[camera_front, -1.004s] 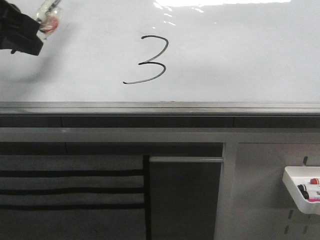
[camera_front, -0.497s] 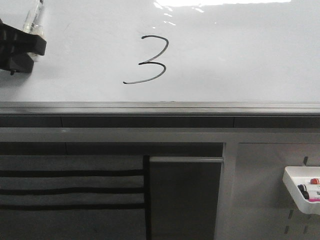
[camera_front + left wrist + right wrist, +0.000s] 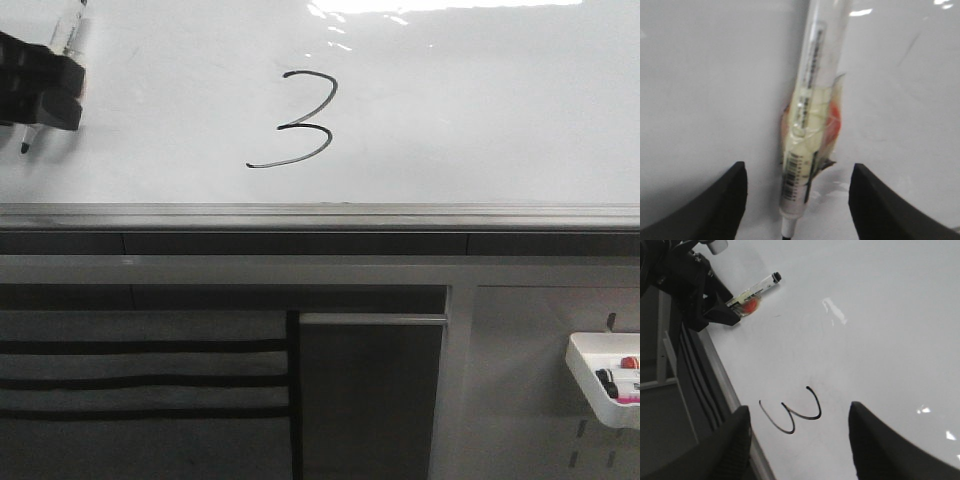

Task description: Write number 3 on whiteboard

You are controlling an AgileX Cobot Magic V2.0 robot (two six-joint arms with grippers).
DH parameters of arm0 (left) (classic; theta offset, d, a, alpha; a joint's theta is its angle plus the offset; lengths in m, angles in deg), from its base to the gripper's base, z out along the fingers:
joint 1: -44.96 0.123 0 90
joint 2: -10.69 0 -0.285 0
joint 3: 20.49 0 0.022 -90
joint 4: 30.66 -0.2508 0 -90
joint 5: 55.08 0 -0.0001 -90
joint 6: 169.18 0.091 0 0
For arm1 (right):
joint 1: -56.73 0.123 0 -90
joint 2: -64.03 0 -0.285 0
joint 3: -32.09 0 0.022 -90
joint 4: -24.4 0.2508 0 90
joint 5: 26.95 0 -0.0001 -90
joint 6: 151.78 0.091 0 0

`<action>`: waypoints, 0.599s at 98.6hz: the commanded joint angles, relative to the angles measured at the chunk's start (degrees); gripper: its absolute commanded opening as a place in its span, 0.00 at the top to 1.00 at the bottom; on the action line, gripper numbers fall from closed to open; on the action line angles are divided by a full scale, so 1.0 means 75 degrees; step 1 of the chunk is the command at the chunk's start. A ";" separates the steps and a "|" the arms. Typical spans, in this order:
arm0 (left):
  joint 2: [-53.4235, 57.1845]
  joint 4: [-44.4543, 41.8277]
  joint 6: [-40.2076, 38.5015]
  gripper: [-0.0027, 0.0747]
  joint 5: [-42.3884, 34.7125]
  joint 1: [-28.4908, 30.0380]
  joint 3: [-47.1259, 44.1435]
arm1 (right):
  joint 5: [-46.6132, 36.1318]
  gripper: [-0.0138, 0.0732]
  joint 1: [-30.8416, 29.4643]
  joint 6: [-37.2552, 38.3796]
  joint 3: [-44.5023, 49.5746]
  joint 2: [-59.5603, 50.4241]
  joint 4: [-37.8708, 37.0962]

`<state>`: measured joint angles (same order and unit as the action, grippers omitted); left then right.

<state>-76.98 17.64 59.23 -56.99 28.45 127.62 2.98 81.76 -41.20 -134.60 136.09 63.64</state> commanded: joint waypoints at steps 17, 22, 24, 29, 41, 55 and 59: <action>0.2122 -0.1724 -0.0030 0.39 0.2531 0.0066 0.0226 | 0.2370 0.40 -0.1284 0.4544 -0.0184 -0.0692 -0.1865; 0.2634 -0.1885 -0.0145 0.39 0.3142 0.0186 0.0226 | 0.3144 0.40 -0.1620 0.5854 -0.0184 -0.0813 -0.2911; 0.2765 -0.1946 -0.0223 0.39 0.3401 0.0257 0.0226 | 0.3439 0.40 -0.1698 0.6311 -0.0184 -0.0858 -0.3259; 0.3313 -0.2121 -0.0431 0.39 0.3988 0.0458 0.0226 | 0.4083 0.40 -0.1979 0.7276 -0.0184 -0.0967 -0.3933; 0.4450 -0.3001 -0.1302 0.39 0.5374 0.1072 0.0226 | 0.4827 0.43 -0.2296 0.8672 -0.0097 -0.1363 -0.4706; 0.5755 -0.4047 -0.2769 0.45 0.5883 0.1864 0.0132 | 0.3837 0.64 -0.2311 0.9010 0.0641 -0.2424 -0.4557; 0.6034 -0.4146 -0.2909 0.49 0.5817 0.2076 0.0071 | 0.3392 0.72 -0.2311 0.9010 0.0930 -0.2818 -0.4426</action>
<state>-35.67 -11.41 42.52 -11.35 41.41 127.28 36.09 64.85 24.94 -129.58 119.98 29.27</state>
